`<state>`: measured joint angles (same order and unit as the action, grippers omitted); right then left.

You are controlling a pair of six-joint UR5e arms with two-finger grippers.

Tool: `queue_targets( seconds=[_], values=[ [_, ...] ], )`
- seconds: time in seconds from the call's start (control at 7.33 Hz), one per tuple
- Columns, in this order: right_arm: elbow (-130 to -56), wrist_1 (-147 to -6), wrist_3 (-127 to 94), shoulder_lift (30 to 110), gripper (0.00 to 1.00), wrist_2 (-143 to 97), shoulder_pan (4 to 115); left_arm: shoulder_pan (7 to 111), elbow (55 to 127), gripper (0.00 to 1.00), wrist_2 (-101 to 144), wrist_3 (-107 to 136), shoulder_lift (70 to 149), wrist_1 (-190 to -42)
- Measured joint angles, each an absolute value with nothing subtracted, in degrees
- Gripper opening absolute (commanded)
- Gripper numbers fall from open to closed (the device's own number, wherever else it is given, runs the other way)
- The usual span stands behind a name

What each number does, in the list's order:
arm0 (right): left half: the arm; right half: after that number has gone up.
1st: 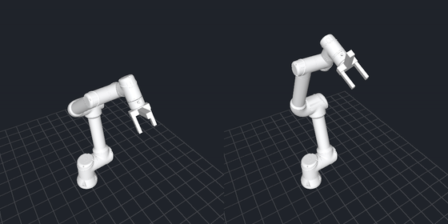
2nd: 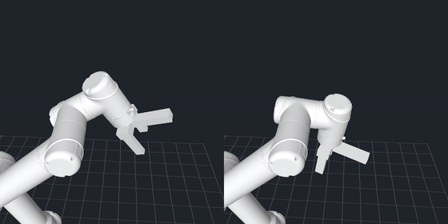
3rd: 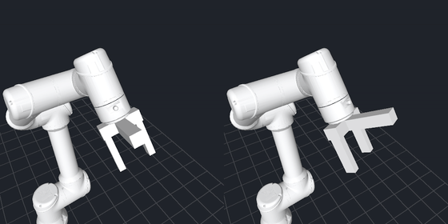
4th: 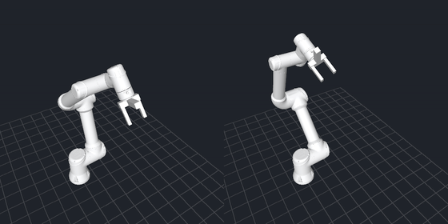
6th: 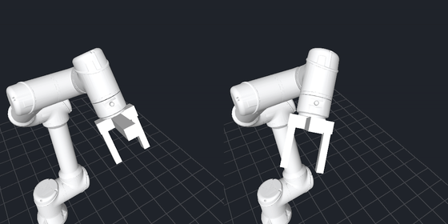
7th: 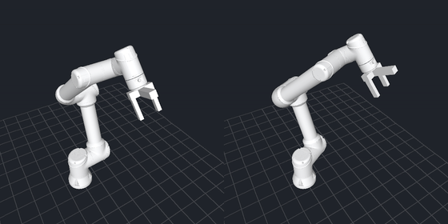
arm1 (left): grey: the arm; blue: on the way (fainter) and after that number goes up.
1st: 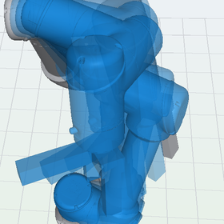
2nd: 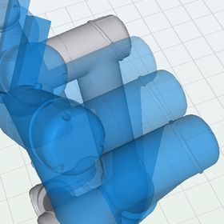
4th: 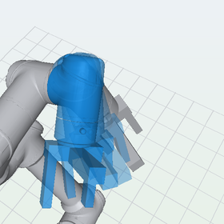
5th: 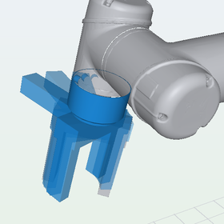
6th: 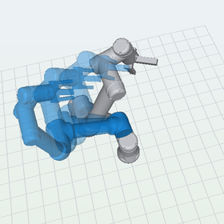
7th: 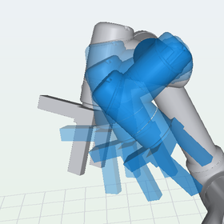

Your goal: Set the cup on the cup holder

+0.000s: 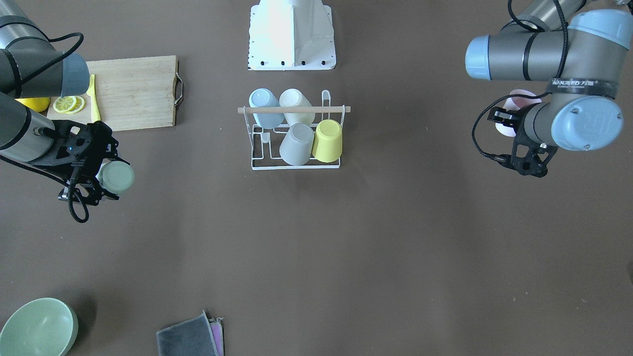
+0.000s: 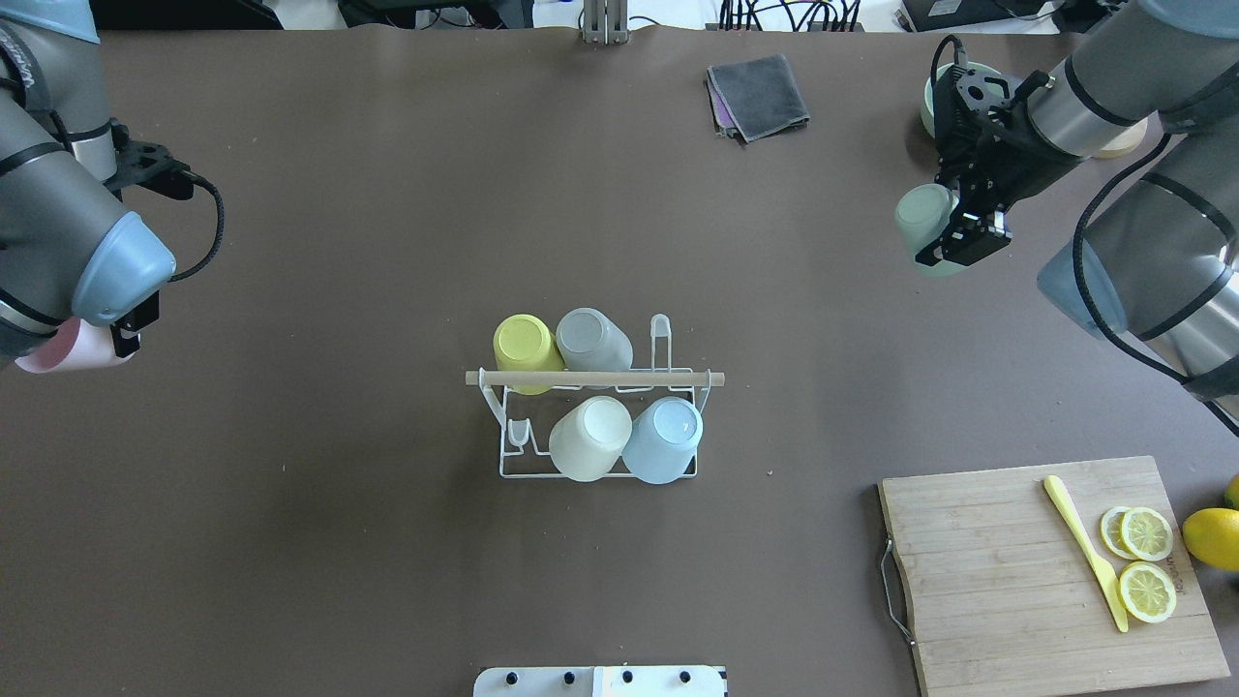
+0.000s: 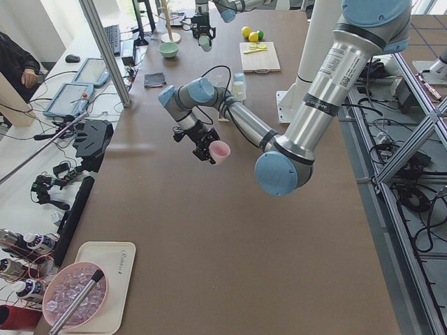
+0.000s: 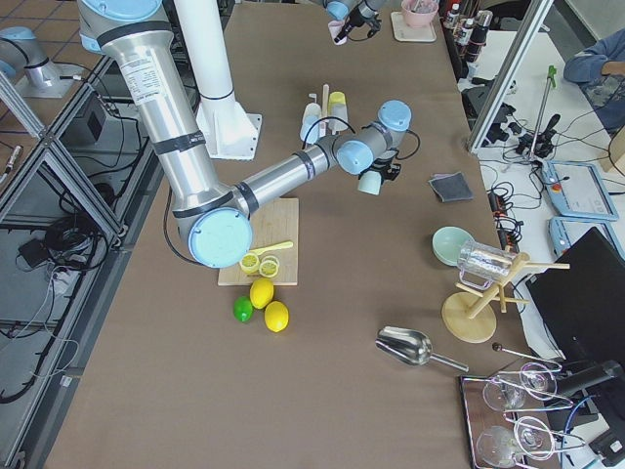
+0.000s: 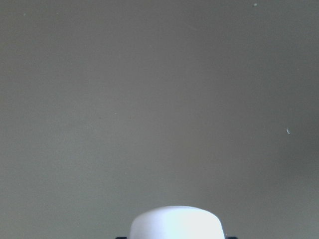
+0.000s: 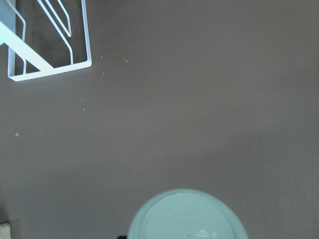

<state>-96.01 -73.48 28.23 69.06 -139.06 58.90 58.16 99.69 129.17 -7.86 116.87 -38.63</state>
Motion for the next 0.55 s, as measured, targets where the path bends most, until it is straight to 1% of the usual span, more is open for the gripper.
queue_targets(
  seconds=[0.27,0.55],
  values=[
    [-95.41,-60.13,18.74,68.53,0.0,-139.33,57.92,59.25,104.23,0.0,126.42,-6.22,115.88,-45.08],
    [-95.25,-47.88,7.51,68.28,0.0,-138.77,56.73,59.73,108.13,0.0,121.31,-4.52,114.52,-55.13]
  ],
)
